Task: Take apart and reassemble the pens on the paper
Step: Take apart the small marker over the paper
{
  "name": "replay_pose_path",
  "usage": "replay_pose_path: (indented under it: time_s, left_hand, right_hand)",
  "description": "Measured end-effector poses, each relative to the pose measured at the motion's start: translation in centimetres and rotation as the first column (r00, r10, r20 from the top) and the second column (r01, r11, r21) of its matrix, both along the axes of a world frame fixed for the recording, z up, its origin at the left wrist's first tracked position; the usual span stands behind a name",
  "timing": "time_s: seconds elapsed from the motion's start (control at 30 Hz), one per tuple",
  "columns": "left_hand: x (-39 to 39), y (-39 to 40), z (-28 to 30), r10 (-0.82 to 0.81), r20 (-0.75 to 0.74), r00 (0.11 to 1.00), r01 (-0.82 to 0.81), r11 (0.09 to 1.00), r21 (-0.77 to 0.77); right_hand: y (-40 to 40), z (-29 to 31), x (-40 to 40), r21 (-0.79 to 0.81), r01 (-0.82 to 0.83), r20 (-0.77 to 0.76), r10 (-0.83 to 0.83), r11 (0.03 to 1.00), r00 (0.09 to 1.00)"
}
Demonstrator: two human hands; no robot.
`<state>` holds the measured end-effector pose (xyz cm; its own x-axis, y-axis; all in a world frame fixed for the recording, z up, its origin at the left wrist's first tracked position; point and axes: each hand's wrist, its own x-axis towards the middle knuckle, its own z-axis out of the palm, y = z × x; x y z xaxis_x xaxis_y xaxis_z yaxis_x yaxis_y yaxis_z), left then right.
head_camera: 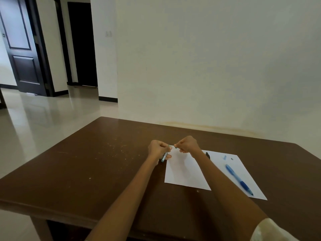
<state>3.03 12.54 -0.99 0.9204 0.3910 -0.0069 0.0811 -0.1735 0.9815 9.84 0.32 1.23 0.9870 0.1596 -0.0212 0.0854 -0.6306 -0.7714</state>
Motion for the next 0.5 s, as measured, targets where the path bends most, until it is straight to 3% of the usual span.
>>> replay_pose_path:
  time_s: [0.13,0.27,0.4,0.5]
  left_hand:
    - [0.0,0.4,0.2,-0.005,-0.016,1.0,0.004,0.998,-0.057]
    - [-0.1,0.6,0.3,-0.044,-0.034,0.998,0.04,0.992,-0.118]
    - [-0.1,0.6,0.1,-0.068,-0.032,0.997,0.061,0.98,-0.189]
    - [-0.2,0.4,0.3,-0.062,-0.016,0.998,0.058,0.977,-0.204]
  right_hand:
    - [0.2,-0.5,0.4,-0.142,-0.047,0.035,0.053,0.989,0.998]
    - [0.4,-1.3,0.6,-0.18,-0.048,0.093,0.065,0.982,0.994]
    - [0.2,-2.0,1.1,-0.157,-0.021,0.13,0.042,0.987,0.991]
    - [-0.1,-2.1,0.6,0.012,0.037,0.168,-0.039,0.999,0.985]
